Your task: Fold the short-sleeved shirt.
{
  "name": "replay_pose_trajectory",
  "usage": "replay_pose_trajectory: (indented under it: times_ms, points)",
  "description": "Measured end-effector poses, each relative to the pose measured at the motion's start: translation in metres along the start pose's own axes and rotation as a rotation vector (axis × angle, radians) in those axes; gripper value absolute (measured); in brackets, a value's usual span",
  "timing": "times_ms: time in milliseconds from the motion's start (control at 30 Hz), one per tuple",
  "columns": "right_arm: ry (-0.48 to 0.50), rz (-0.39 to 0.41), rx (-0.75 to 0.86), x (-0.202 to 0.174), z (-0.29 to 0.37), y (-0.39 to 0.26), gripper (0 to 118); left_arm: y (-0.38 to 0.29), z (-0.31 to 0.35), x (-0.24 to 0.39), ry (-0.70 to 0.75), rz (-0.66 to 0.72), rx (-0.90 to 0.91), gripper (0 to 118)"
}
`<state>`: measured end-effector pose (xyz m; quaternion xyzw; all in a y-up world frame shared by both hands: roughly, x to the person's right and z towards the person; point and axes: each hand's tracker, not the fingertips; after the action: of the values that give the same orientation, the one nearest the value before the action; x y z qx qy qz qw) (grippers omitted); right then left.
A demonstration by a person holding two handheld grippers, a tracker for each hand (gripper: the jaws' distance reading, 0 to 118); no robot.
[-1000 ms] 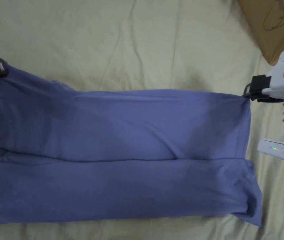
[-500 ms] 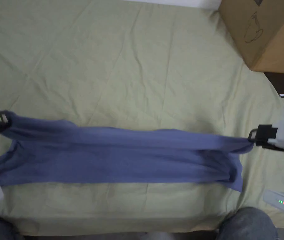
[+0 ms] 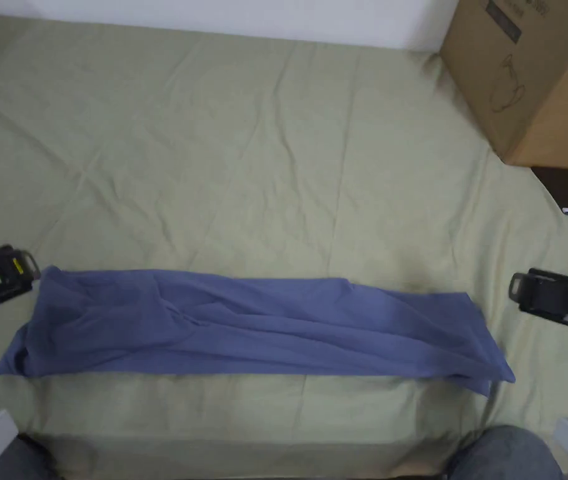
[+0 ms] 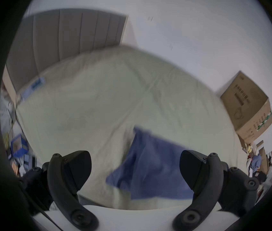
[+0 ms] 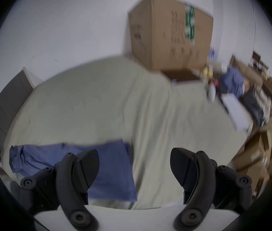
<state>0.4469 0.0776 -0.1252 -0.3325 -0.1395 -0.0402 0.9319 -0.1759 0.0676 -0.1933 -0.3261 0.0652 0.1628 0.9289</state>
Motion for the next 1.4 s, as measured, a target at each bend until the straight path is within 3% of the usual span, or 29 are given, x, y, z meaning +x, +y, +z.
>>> replay_pose_trajectory:
  times_ms: [67,200,300,367,433,500,533,567,600,767,800,967,1000,1033,1167,1200,1400]
  points:
    - [-0.001,0.041,0.146,-0.010,0.025,0.018,93,0.011,0.024,0.021,-0.034,-0.090,0.163,110]
    - [0.086,0.050,0.438,-0.037,0.073,0.032,97,0.015,0.057,0.058,-0.062,-0.223,0.370,115]
    - [0.141,0.101,0.537,-0.063,0.094,0.030,97,0.004,0.070,0.074,-0.071,-0.305,0.488,114]
    - [0.175,0.104,0.569,-0.078,0.103,0.028,97,-0.004,0.073,0.083,-0.042,-0.365,0.521,110]
    - [0.226,0.090,0.552,-0.090,0.107,0.025,93,-0.012,0.078,0.090,-0.061,-0.383,0.525,95]
    - [0.267,0.058,0.553,-0.099,0.107,0.021,64,-0.018,0.080,0.094,-0.096,-0.387,0.520,51]
    - [0.277,0.046,0.539,-0.103,0.105,0.019,39,-0.020,0.081,0.096,-0.115,-0.393,0.517,27]
    - [0.276,0.048,0.532,-0.107,0.103,0.018,0,-0.022,0.081,0.099,-0.113,-0.395,0.518,5]
    - [0.280,0.045,0.526,-0.111,0.101,0.018,0,-0.023,0.081,0.101,-0.110,-0.399,0.517,0]
    - [0.256,0.079,0.473,-0.124,0.094,0.013,0,-0.019,0.075,0.095,-0.143,-0.389,0.491,0]
    - [0.311,0.041,0.483,-0.126,0.095,0.014,0,-0.017,0.073,0.094,-0.144,-0.384,0.480,0]
    - [0.334,0.025,0.448,-0.128,0.093,0.020,0,-0.002,0.062,0.079,-0.190,-0.327,0.410,0]
    - [0.335,0.029,0.447,-0.128,0.092,0.022,0,0.006,0.056,0.069,-0.234,-0.274,0.373,1]
    - [0.340,0.031,0.445,-0.128,0.090,0.023,0,0.012,0.055,0.060,-0.273,-0.194,0.352,11]
    - [0.349,0.019,0.419,-0.133,0.084,0.026,0,0.034,0.018,0.015,-0.284,-0.058,0.175,98]
    - [0.338,0.036,0.415,-0.135,0.081,0.026,0,0.038,0.006,0.002,-0.304,-0.027,0.115,105]
    - [0.347,0.036,0.383,-0.145,0.062,0.028,0,0.030,-0.064,-0.063,-0.371,0.129,-0.180,113]
